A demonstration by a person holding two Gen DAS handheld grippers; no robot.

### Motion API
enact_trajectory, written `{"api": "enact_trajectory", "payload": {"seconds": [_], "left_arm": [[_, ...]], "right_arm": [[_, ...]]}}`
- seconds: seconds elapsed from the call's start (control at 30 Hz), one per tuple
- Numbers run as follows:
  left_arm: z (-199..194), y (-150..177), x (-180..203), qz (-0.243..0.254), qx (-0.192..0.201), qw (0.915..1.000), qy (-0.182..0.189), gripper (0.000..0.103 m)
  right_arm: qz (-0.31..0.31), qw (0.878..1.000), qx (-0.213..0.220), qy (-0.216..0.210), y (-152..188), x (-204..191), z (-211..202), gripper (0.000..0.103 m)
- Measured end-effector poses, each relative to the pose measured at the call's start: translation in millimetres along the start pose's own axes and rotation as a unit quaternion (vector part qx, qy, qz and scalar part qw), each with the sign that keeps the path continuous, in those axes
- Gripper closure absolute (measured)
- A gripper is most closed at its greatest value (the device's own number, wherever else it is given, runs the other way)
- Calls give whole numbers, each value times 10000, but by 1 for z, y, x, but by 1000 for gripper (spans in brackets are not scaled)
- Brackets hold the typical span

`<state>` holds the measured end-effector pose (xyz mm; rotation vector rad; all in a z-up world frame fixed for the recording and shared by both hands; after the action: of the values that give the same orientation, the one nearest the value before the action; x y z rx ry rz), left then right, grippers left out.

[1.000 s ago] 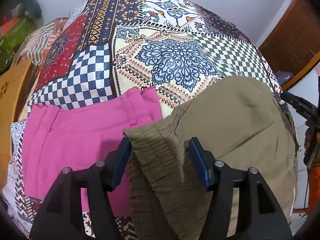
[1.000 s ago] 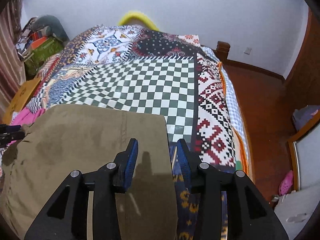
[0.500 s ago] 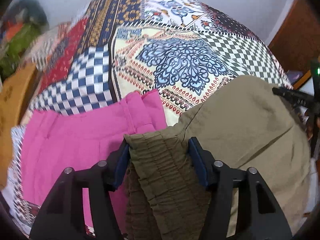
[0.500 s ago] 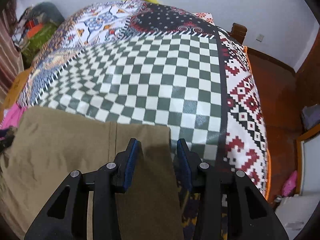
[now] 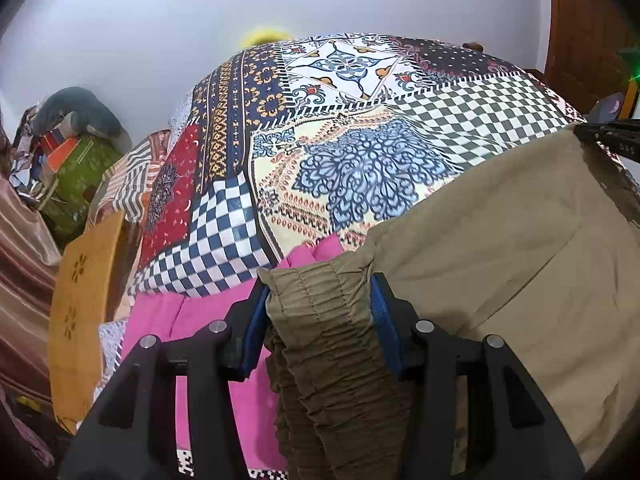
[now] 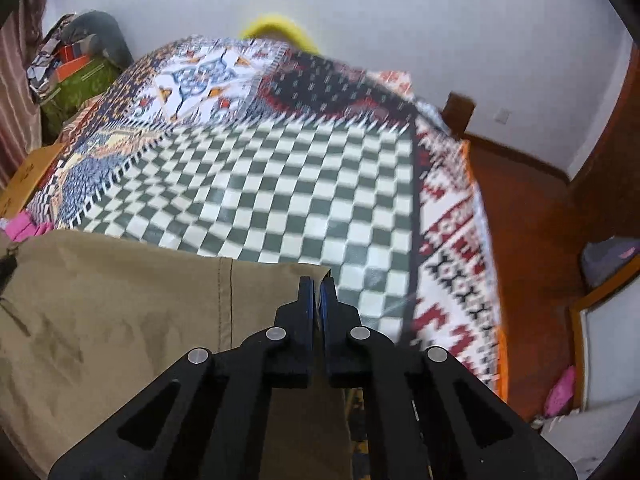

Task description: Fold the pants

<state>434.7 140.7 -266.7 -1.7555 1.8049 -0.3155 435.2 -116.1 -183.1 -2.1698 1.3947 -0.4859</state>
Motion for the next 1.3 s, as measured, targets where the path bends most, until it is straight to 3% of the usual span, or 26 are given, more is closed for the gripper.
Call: {"api": "enact_trajectory", "payload": {"seconds": [0.2,0.47,0.9,1.3], "left_arm": [[4,-9,-15,-593,-154,9974,372,55],[-54,-18,-34,-894,193,9919,880,56],[-159,2,-27,-779,639,9891,1077,56],[-215,51,-19,-664,685,9867,1319,56]], "right_arm": [[52,9995,250,182,-13,-3,-15,101],[409,9967,663,-228,-21,5,-69,101],[1070,9847,1182,-705,15,14,-160,101],[1152,9783,1448,-931,63,4,-224,101]]}}
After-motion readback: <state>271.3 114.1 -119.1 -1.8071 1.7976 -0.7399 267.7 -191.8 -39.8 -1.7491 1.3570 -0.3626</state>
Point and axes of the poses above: each gripper's, at about its wrist camera, not at the fingertips, and z roughly the way its jaws point, x to its right, y to its underside, the point moved 1 cm from there along z, roughly the way its jaws point, and after that the axes turned 2 degrees about z, right-handed, at the moved point
